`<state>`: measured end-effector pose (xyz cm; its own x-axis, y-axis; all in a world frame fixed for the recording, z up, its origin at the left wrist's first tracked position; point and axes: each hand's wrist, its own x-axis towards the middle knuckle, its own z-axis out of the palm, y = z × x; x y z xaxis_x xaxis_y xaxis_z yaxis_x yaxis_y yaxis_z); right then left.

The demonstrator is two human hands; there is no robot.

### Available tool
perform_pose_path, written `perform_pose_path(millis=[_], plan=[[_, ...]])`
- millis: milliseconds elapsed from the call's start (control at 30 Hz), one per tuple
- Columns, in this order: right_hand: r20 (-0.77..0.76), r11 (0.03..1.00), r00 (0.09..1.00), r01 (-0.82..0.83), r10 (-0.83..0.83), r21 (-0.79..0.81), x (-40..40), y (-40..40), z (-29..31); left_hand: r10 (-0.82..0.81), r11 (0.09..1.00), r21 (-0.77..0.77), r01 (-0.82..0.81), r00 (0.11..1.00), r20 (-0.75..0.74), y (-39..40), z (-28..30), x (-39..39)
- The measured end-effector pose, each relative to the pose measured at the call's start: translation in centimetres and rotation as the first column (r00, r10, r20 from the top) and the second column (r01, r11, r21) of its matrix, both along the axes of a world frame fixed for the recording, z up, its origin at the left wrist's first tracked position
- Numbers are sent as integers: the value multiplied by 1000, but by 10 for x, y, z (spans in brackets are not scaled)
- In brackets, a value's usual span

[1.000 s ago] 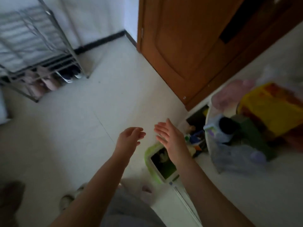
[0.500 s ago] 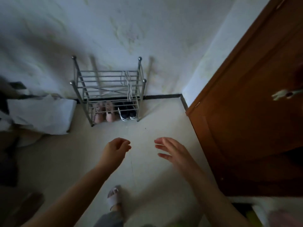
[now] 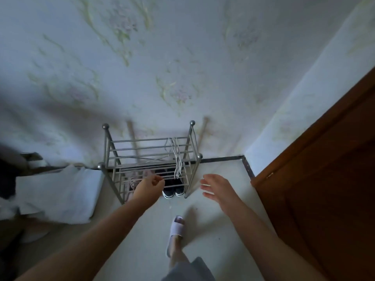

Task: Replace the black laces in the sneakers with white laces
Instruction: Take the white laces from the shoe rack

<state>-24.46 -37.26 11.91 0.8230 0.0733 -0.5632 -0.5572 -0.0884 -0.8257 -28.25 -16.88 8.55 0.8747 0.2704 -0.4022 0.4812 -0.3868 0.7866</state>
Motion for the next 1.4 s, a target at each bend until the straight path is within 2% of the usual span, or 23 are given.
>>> perform_pose_path(millis=[200, 433, 533, 633, 733, 867, 967, 1067, 1167, 1267, 1400], plan=[[-128, 995, 988, -95, 90, -32, 143, 34, -64, 72, 997, 24, -70, 993, -90, 31, -41, 129], [-267, 911, 945, -272, 191, -311, 270, 74, -144, 97, 990, -69, -122, 954, -285, 51, -101, 242], [-305, 898, 936, -281, 177, -340, 306, 92, -176, 110, 984, -99, -148, 942, -316, 58, -131, 282], [-296, 876, 934, -305, 199, -374, 338, 108, -210, 46, 993, -86, -80, 936, -349, 57, -170, 323], [-251, 892, 961, -215, 120, -397, 368, 123, -244, 39, 995, -68, -71, 918, -396, 50, -211, 368], [-144, 849, 985, -157, 97, -505, 398, 141, -281, 157, 979, -41, -202, 861, -485, 46, -254, 413], [-168, 831, 979, -189, 118, -523, 404, 150, -302, 173, 936, -174, -306, 830, -530, 41, -268, 431], [-206, 840, 967, -232, 147, -491, 399, 153, -303, 122, 927, -230, -297, 818, -562, 38, -264, 431], [-190, 848, 964, -254, 184, -465, 390, 153, -286, 151, 910, -258, -324, 840, -521, 40, -253, 419], [-187, 891, 966, -239, 179, -385, 380, 150, -250, 110, 887, -348, -305, 869, -482, 45, -223, 404], [-143, 928, 977, -198, 160, -316, 372, 133, -188, 53, 803, -511, -307, 890, -452, 50, -171, 381]])
